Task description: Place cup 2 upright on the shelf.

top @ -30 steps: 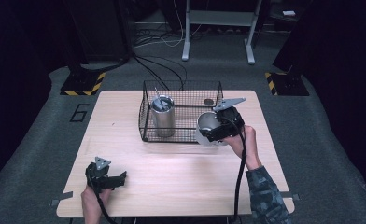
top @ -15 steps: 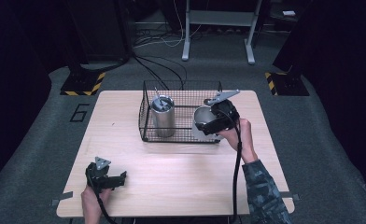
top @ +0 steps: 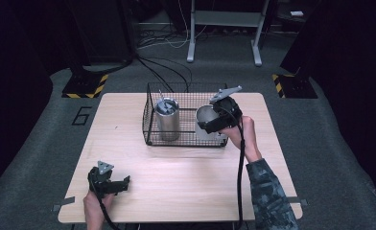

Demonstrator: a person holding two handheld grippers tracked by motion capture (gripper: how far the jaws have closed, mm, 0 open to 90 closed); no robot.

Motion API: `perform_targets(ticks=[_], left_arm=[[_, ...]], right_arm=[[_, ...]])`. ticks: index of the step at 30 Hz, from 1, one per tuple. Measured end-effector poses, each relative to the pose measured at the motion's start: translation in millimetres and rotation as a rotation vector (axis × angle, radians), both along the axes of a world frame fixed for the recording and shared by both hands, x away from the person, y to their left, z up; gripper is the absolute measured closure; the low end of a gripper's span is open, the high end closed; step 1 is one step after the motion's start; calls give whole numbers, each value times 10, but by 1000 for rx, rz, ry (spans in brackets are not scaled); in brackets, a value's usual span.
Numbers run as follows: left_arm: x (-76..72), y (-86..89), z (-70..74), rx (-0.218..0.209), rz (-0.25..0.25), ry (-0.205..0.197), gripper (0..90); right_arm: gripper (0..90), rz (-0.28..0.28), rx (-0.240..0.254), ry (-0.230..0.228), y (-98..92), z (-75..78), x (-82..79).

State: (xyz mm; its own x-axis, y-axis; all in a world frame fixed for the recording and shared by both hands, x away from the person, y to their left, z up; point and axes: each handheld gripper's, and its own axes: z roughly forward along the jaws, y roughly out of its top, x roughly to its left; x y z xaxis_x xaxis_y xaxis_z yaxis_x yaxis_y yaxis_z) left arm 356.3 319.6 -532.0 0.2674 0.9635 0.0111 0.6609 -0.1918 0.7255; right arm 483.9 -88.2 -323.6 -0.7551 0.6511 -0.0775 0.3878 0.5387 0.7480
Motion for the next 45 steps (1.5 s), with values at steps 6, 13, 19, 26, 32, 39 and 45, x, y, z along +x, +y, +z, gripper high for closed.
perform_targets(ticks=[6,13,19,26,32,39,45], left_arm=[[0,0,0,-1,0,-1,19],[-2,-2,0,-1,0,-1,20],[-1,-1,0,-1,0,-1,20],[-2,-1,0,-1,0,-1,20],[-2,-1,0,-1,0,-1,20],[-3,-3,0,-3,1,0,20],[-2,-1,0,0,-1,-1,20]], right_arm=[[56,2,3,-19,34,35,78],[56,-8,4,7,69,46,165],[56,-19,9,15,95,51,236],[56,-10,2,7,105,40,343],[55,-29,10,16,120,31,412],[56,-34,-9,19,161,29,492],[55,-37,-37,22,208,-5,557]])
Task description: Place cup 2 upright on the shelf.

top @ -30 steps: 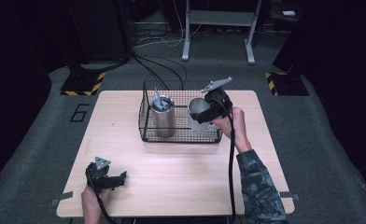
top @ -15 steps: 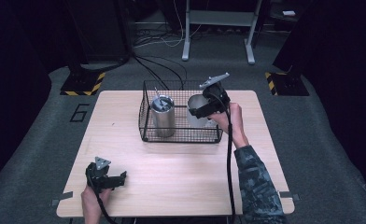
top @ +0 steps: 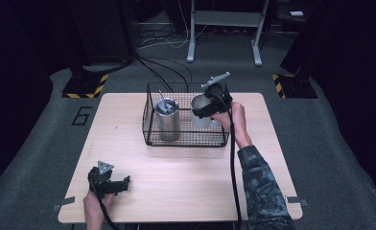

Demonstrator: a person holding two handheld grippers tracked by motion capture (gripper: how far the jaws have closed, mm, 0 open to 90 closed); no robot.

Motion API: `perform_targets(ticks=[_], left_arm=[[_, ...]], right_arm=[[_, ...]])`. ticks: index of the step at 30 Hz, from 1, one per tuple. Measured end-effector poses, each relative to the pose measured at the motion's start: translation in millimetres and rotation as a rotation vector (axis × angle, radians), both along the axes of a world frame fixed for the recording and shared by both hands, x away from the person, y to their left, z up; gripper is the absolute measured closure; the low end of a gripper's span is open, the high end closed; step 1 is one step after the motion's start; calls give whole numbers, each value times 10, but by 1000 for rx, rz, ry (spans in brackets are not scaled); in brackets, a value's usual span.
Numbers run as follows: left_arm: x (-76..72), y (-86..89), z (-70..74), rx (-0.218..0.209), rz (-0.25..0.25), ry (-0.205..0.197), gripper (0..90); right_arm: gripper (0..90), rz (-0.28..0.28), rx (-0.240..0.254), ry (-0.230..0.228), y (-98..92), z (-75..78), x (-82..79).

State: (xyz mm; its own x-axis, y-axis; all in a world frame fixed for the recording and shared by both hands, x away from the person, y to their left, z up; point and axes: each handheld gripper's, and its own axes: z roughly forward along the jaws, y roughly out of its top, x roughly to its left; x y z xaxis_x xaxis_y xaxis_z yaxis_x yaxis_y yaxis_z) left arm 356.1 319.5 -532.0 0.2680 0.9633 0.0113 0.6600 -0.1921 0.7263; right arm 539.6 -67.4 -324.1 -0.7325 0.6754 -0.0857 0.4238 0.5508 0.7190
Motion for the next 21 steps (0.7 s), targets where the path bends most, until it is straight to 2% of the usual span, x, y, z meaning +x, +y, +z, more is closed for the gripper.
perform_targets(ticks=[6,10,14,21], left_arm=[[-2,9,6,11,-10,7,21],[-1,-1,0,-1,1,0,21],[0,0,0,0,0,0,21],[0,1,0,-1,-1,0,22]], right_arm=[[55,-12,1,12,17,-33,98],[56,-27,8,31,26,-72,171],[56,-49,9,43,44,-129,246],[55,-57,5,70,62,-238,360]])
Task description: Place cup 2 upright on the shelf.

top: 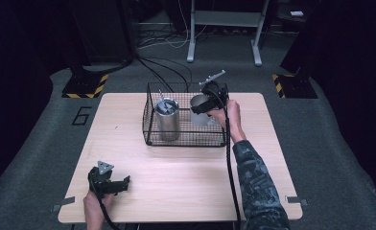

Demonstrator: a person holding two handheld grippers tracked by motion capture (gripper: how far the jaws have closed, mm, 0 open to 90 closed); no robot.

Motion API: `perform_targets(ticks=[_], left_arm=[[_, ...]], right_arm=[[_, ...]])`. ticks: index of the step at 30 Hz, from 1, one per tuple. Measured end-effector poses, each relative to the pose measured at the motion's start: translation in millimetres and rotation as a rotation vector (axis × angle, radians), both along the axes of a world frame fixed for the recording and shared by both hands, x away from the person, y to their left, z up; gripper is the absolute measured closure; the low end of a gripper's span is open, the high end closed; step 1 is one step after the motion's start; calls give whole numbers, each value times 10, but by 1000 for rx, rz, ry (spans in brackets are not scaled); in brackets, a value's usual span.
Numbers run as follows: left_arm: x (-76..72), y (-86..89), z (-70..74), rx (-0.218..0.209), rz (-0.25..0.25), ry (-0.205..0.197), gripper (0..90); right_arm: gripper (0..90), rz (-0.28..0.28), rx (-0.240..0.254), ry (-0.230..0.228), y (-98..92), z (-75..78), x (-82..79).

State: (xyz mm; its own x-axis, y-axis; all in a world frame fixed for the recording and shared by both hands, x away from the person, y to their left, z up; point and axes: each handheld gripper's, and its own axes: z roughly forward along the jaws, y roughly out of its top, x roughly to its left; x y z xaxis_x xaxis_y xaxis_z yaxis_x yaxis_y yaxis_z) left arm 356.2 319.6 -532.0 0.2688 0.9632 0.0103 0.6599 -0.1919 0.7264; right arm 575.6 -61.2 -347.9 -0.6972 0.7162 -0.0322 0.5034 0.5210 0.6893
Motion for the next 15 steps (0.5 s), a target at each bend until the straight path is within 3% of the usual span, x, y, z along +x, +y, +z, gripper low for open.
perform_targets(ticks=[15], left_arm=[[1,2,1,1,-2,1,22]], right_arm=[[55,-22,1,48,72,-175,149]])
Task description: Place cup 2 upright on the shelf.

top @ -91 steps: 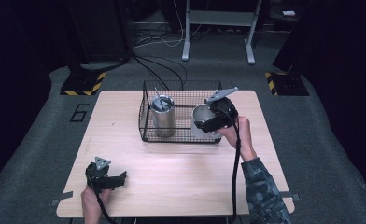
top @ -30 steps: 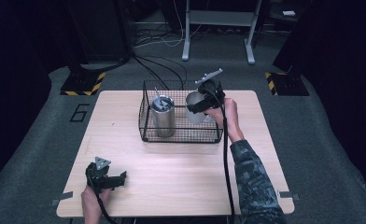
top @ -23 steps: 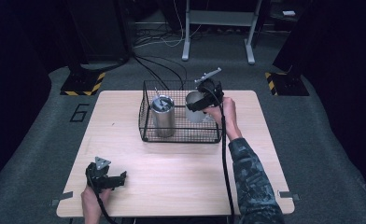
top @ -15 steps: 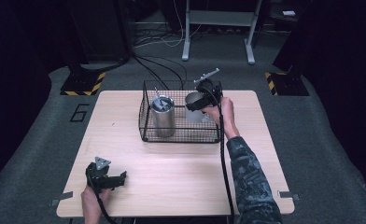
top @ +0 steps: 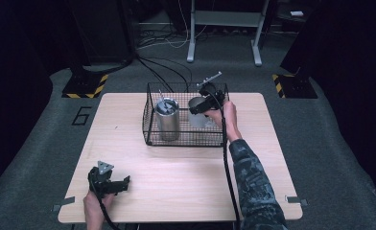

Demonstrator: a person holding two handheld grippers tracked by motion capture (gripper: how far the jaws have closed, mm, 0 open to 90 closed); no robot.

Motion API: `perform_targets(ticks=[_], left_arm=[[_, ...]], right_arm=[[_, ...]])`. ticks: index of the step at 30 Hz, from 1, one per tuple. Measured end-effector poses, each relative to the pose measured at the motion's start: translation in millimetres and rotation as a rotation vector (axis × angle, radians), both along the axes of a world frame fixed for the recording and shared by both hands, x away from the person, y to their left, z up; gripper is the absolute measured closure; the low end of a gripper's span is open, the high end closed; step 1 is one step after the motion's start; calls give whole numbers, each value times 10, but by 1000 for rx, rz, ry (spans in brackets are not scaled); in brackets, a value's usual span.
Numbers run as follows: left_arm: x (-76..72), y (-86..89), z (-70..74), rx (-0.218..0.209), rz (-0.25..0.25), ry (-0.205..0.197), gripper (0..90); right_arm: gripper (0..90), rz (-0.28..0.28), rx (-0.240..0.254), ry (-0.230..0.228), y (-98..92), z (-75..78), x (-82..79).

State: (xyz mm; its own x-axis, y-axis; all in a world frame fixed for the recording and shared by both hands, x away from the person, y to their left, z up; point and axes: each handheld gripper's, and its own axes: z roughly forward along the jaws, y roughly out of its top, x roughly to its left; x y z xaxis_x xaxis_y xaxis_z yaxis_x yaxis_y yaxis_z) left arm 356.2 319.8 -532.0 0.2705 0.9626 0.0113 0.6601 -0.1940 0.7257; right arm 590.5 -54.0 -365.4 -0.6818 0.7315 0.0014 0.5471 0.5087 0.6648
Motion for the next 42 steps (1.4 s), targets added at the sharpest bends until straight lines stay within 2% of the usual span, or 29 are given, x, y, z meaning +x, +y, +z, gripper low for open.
perform_targets(ticks=[7,25,26,29,42], left_arm=[[0,-2,-1,-2,2,-1,22],[-1,-1,-1,0,0,-1,23],[-3,8,5,10,-9,6,23],[-3,7,5,10,-9,6,23],[-3,7,5,9,-9,6,23]], right_arm=[[55,-6,-28,9,65,-67,43],[55,-26,-32,51,119,-264,153],[55,-24,-33,51,118,-276,159],[55,-40,-30,70,123,-302,162],[55,-31,-41,94,160,-420,185]])
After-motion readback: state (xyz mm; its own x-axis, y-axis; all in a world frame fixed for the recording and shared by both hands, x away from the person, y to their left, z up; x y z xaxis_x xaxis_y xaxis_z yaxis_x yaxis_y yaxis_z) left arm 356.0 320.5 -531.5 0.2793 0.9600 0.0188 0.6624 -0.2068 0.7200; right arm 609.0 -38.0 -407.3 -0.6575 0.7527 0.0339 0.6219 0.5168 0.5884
